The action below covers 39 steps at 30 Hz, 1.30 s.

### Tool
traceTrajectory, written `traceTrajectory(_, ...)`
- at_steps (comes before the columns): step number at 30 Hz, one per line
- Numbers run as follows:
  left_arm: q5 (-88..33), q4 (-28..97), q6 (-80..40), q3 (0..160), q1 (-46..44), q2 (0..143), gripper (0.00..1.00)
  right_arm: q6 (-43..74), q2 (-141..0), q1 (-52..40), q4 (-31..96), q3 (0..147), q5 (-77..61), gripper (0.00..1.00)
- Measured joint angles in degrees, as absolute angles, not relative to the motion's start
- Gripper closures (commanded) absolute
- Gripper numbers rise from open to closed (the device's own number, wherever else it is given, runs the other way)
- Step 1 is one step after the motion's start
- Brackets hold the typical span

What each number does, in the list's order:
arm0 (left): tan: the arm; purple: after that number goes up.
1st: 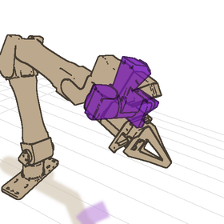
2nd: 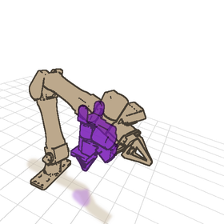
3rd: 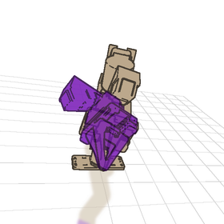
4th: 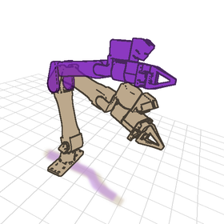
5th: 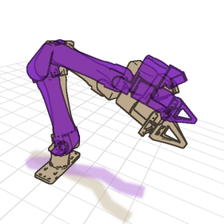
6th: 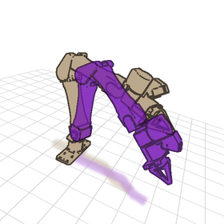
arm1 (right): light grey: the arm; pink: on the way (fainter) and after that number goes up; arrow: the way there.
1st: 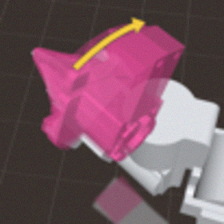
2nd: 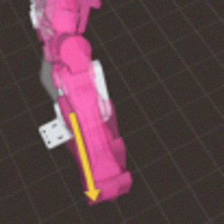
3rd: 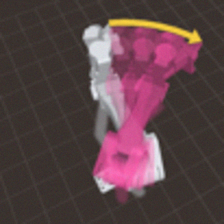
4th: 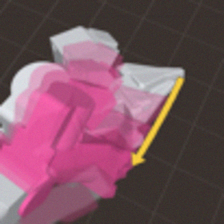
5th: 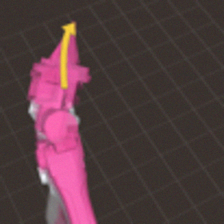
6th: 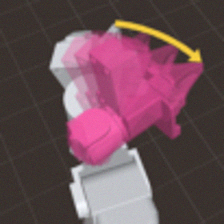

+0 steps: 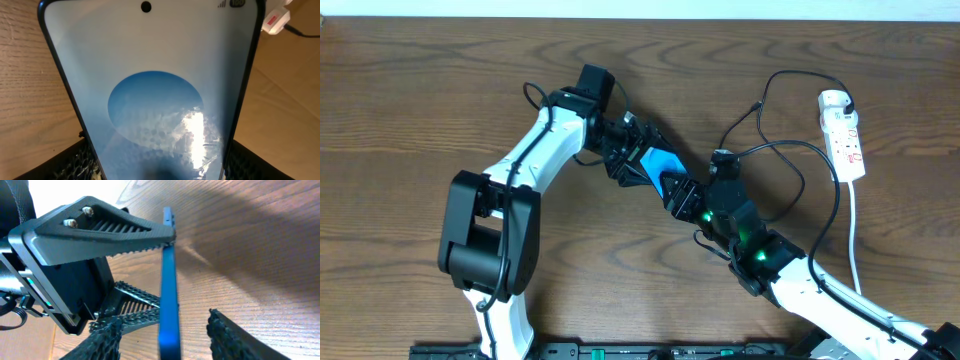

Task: Plug charger to phone and switch on socket
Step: 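Grasp the phone's bottom edge with the right gripper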

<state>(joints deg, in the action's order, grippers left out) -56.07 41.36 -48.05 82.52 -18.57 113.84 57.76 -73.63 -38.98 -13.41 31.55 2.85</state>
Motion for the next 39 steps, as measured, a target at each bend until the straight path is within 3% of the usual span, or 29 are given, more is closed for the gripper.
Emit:
traceTrajectory(4,-55.3,41.3,-48.1,82.5,-19.6,113.8,0.44,58.2,-73.6,-39.0,-13.4,31.6,2.0,0.57)
traceTrajectory(9,-55.1,41.3,-48.1,82.5,-20.4,113.8,0.44,58.8,-73.6,-39.0,-12.9,31.6,1.7,0.73)
traceTrajectory(19,-55.1,41.3,-48.1,82.5,-20.3,113.8,0.44,59.0,-73.6,-39.0,-12.0,31.6,1.5,0.84)
traceTrajectory(23,-54.9,41.4,-48.1,82.5,-20.3,113.8,0.44,59.0,-73.6,-39.0,-11.1,31.6,1.6,0.98)
traceTrajectory(32,-54.5,41.5,-48.2,82.5,-20.3,113.8,0.43,58.6,-73.8,-38.9,-10.4,31.5,2.4,0.99)
traceTrajectory(33,-54.5,41.5,-48.2,82.5,-20.3,113.8,0.33,58.6,-73.8,-38.9,-10.4,31.5,2.4,0.99)
traceTrajectory(39,-54.6,41.5,-48.4,82.5,-20.3,113.8,0.06,58.6,-73.8,-38.9,-10.4,31.5,2.2,0.99)
